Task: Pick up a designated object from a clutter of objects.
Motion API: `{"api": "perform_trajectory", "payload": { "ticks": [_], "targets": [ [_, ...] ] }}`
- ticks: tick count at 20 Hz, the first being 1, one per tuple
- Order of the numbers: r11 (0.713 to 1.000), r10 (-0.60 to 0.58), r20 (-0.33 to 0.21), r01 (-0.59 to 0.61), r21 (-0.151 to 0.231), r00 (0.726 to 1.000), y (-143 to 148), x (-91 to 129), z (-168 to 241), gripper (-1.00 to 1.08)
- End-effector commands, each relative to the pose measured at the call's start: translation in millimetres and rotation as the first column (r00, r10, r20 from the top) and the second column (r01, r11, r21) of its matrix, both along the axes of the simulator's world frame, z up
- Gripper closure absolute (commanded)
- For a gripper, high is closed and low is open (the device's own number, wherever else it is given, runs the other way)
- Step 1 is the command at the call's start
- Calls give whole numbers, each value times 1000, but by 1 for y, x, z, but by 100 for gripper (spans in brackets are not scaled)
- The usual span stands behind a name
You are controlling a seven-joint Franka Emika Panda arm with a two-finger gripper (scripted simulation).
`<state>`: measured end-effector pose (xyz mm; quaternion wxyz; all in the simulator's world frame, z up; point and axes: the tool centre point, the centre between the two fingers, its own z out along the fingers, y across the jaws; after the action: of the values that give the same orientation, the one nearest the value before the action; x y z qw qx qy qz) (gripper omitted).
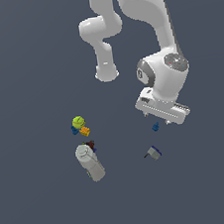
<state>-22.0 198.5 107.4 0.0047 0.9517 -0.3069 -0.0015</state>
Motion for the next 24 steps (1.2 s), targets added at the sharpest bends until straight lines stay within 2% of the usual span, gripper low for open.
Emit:
{"api": "perform_trajectory", "payload": {
  "ticks": [1, 14, 24],
  "targets": [
    [1000, -22, 3, 22, 3, 1000, 7, -3, -6, -92],
    [999, -50, 5, 50, 7, 999, 17, -8, -18, -92],
    [999, -53, 6, 53, 8, 999, 17, -9, -58, -92]
  ]
}}
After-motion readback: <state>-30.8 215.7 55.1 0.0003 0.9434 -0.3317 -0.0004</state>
